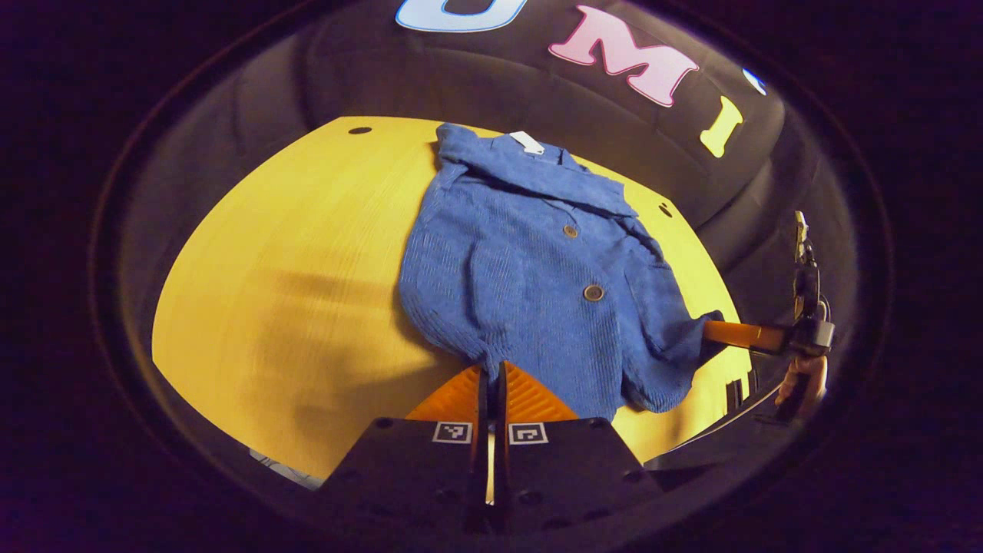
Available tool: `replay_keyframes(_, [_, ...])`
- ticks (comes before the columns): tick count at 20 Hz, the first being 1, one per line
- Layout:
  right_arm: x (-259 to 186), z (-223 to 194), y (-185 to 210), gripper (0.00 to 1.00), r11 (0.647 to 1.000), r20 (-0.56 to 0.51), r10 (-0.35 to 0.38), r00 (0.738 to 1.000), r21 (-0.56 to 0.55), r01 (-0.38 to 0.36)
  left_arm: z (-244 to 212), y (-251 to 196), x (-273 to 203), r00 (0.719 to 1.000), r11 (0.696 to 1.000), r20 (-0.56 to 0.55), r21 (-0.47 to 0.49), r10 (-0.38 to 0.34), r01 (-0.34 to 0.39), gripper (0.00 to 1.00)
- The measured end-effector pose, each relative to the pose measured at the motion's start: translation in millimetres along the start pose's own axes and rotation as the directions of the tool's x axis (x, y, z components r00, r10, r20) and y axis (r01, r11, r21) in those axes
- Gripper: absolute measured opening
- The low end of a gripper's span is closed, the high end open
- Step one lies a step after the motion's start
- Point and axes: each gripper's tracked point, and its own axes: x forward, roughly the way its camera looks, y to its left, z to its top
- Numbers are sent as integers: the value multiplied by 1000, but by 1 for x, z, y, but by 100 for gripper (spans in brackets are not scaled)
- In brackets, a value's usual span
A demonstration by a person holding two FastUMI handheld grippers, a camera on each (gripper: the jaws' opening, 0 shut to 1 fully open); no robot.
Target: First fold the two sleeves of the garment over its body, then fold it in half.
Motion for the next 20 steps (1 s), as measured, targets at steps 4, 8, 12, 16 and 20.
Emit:
replay_keyframes(4, [2,72,27,2,997,83,45,996,-62,-40,72,-5,-1,997,994,73,108,-22,15,1])
replay_keyframes(8, [20,171,52,2,995,197,91,976,-58,-81,170,5,9,985,990,167,142,-29,5,1])
replay_keyframes(12, [57,276,54,1,995,302,79,950,-78,-58,292,31,46,952,971,306,231,-10,-64,1])
replay_keyframes(16, [108,371,51,2,998,457,49,888,-63,-22,394,60,109,898,952,440,267,18,-150,1])
replay_keyframes(20, [176,398,26,17,998,495,-35,868,-33,59,450,64,180,851,922,524,325,7,-208,5])
